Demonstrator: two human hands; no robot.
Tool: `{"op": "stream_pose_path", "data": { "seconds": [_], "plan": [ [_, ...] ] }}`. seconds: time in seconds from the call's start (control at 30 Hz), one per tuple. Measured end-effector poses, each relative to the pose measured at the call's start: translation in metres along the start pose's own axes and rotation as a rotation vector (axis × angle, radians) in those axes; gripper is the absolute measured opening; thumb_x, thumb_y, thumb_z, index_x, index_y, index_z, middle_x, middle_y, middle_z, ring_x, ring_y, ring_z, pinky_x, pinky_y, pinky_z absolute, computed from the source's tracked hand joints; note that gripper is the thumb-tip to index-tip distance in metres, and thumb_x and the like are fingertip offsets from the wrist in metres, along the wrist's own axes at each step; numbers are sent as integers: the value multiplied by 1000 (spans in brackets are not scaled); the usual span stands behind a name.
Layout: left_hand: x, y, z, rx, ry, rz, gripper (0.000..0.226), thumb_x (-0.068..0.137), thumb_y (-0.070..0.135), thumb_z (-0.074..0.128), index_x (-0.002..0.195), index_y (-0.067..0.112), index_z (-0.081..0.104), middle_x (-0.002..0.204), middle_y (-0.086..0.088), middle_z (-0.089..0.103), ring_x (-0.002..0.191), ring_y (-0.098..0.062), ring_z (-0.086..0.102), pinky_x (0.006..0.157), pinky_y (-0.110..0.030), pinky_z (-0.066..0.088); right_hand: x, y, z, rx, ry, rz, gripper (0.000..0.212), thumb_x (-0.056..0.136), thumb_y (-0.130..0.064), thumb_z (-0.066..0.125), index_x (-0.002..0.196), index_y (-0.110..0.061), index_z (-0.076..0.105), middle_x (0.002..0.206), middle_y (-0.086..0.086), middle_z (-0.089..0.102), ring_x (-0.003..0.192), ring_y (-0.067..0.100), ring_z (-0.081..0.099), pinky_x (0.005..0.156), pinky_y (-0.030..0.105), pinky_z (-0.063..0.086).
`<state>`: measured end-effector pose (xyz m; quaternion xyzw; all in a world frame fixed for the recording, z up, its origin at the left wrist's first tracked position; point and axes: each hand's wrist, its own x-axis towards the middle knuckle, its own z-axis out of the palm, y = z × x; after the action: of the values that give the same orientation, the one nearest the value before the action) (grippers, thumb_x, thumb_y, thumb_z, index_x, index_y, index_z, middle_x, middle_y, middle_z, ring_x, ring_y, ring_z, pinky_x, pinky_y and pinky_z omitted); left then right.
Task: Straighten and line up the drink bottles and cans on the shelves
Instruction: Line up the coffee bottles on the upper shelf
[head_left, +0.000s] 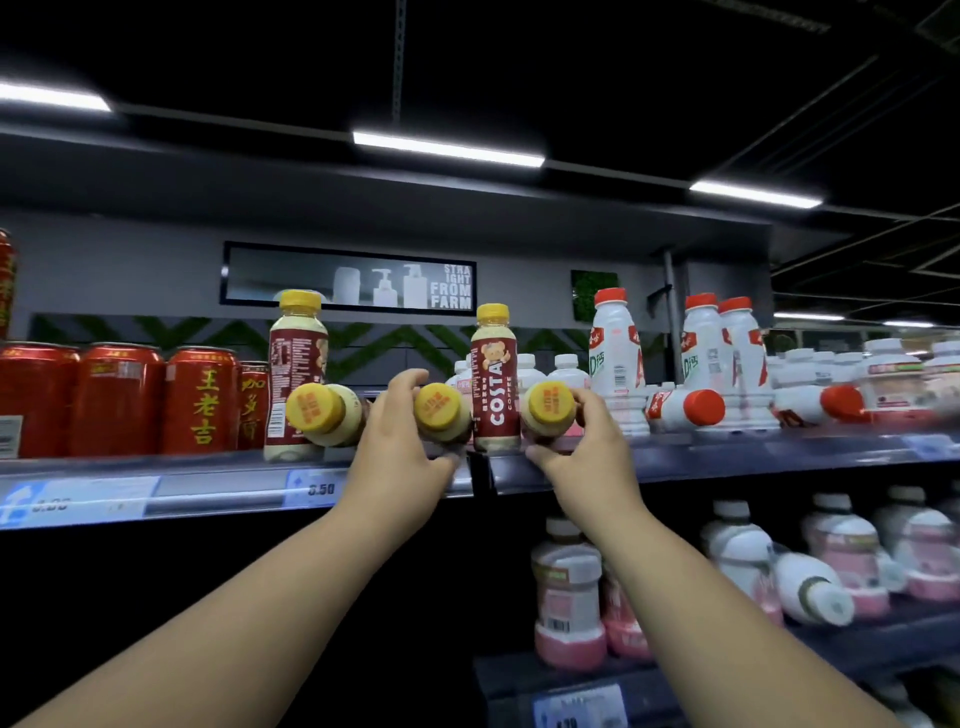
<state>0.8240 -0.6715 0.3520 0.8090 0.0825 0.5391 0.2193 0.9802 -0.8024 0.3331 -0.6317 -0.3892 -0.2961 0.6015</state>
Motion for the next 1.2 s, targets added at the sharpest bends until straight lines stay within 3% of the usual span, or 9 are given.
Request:
{"op": "stream_pose_path", "data": {
  "seconds": [0.17, 0.27, 0.43, 0.53, 0.73, 0.83, 1.03, 1.13, 1.2],
  "plan": [
    [11, -3, 13, 29, 103, 24, 56, 74, 10, 82, 114, 30, 49, 113, 6, 56, 107, -15, 52, 90, -26, 39, 23, 19, -1, 15, -64, -34, 47, 76, -27, 83, 112, -36, 54, 112, -12, 63, 103, 12, 57, 88, 34, 47],
    [20, 0, 16, 10, 127, 45, 51, 81, 14, 78, 121, 29, 50, 118, 7, 56, 111, -13, 50, 93, -27, 37, 43, 11, -5, 80, -78, 13, 38, 83, -33, 78, 112, -32, 52, 108, -11, 61, 101, 12, 56, 86, 32, 44],
    [55, 22, 14, -58, 234, 21, 56, 96, 26, 60, 145, 28, 33, 130, 3, 43, 112, -11, 44, 98, -31, 37, 86, -4, -2, 165, -151, 180, 30, 96, -47, 58, 110, -22, 51, 107, -2, 65, 94, 15, 62, 85, 38, 52],
    [76, 27, 18, -8, 251, -60, 63, 101, 29, 49, 154, 29, 15, 137, -6, 33, 108, -19, 46, 95, -36, 41, 91, 2, 2, 118, -243, 216, 44, 87, -48, 69, 115, -23, 47, 107, -4, 63, 96, 18, 64, 89, 45, 54],
    [81, 12, 28, 218, 168, -149, 94, 88, 14, 66, 153, 36, 1, 142, -8, 26, 107, -23, 47, 94, -40, 48, 83, 9, -4, -122, -263, 86, 58, 75, -44, 79, 119, -25, 47, 106, -7, 62, 96, 17, 61, 81, 37, 50],
    [80, 9, 34, 298, 177, -110, 98, 87, 6, 63, 154, 34, -4, 149, -9, 18, 127, -33, 40, 106, -46, 41, 78, 12, -3, -147, -268, 63, 53, 80, -48, 72, 122, -26, 48, 108, -6, 63, 98, 18, 61, 87, 41, 52],
    [66, 12, 44, 452, 236, 104, 98, 87, 3, 60, 154, 29, -6, 161, -5, -11, 150, -26, -14, 121, -44, 4, 67, 20, -1, -158, -197, 6, 61, 75, -57, 75, 121, -30, 45, 109, -10, 62, 97, 15, 61, 86, 43, 53],
    [56, 19, 55, 439, 262, 412, 91, 84, 7, 63, 156, 20, 8, 161, -10, 10, 151, -25, 1, 123, -44, 9, 64, 23, -1, -151, -164, -3, 61, 79, -55, 73, 123, -28, 41, 111, -9, 63, 98, 17, 60, 81, 39, 51],
    [54, 25, 69, 299, 208, 407, 87, 84, 11, 64, 155, 19, 14, 156, -6, 22, 146, -20, 17, 120, -39, 18, 64, 24, -1, -165, -151, -11, 56, 82, -53, 71, 123, -27, 43, 111, -7, 64, 98, 19, 60, 79, 37, 49]
  ]
}}
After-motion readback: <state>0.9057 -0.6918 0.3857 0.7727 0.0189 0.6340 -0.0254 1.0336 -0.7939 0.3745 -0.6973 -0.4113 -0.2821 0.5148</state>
